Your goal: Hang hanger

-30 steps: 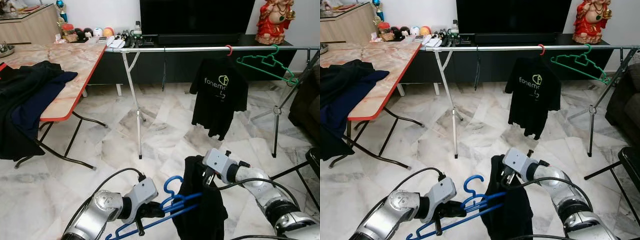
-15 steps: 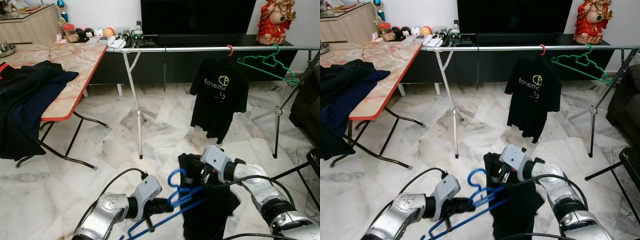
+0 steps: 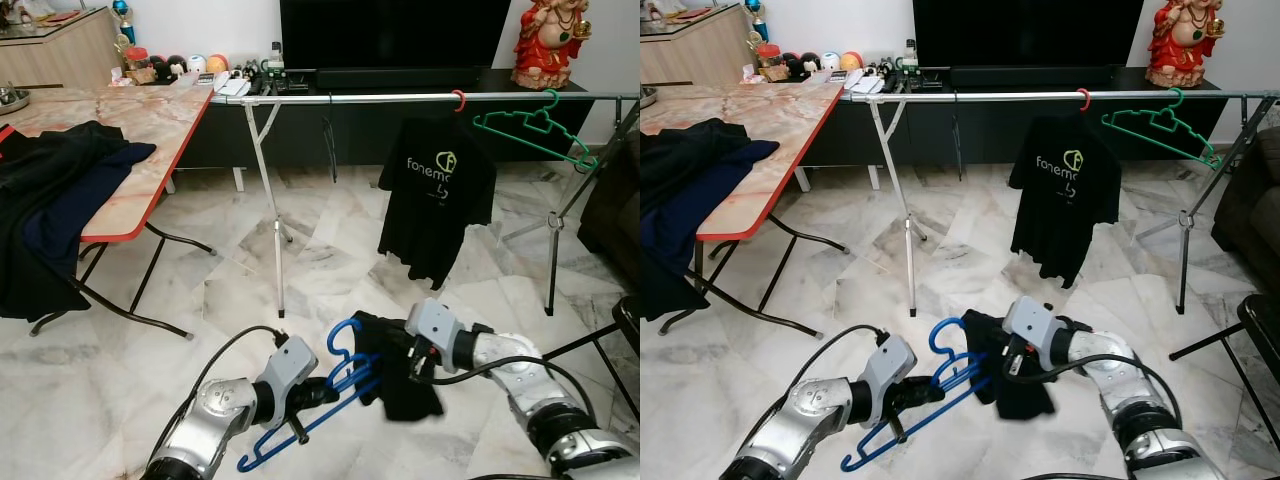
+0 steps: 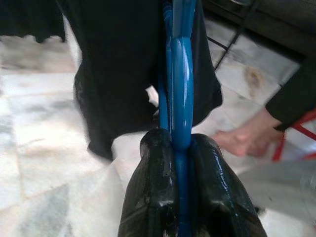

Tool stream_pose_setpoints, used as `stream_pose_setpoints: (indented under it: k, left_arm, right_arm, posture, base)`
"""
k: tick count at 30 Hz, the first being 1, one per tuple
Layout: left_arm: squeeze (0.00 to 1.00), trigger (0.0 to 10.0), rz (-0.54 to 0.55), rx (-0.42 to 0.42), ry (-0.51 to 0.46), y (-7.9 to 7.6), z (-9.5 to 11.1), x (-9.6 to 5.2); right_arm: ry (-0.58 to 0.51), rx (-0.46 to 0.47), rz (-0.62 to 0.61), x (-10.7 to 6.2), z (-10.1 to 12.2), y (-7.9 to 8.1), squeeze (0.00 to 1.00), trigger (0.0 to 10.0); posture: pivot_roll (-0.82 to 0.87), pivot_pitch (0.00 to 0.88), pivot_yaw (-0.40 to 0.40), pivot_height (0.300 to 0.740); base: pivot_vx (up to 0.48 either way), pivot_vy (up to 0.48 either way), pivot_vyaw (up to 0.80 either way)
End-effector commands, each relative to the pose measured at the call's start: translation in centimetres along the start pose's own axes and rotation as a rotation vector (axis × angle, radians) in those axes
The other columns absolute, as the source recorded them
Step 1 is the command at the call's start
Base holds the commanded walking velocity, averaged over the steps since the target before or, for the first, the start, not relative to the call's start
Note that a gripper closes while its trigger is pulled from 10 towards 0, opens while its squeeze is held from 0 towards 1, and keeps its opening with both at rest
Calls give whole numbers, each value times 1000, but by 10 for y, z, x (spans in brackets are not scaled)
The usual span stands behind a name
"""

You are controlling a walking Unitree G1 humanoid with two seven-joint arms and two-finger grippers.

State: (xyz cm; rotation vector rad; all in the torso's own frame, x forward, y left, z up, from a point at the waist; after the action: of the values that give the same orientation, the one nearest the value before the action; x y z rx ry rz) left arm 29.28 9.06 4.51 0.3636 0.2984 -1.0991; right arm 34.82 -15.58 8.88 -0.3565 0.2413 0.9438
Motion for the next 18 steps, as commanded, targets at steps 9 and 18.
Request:
stream_pose_setpoints:
  k: [9,18]
  left_arm:
    - [0,10000,-192,-27,-47,-17,7,-11]
    - [0,10000,-82,30,48,-6,-3,-7]
  right_arm:
    - [6,-77,-70,-5,8,-13,0,10000]
    - [28,-50,-160,-4,2,-17,0,10000]
  posture:
    - [90,44,-24,740]
    - [93,43,-26,740]
  base:
    - [0,0,0]
    - [0,0,0]
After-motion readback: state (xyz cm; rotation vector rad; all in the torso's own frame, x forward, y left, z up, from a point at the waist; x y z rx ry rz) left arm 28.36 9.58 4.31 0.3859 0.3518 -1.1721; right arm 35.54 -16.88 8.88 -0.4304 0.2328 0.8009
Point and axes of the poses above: a point about 5 cm out from each wrist's last joint towards the gripper, its own x axis pointing out of the wrist towards the gripper, its own z axis along the axis of the wrist's last joint, y = z × x, the point moved 2 cm from there along x, pointing out of the wrist towards the gripper, and after that the axes turned 11 degrees about x, right-handed, at the moved point
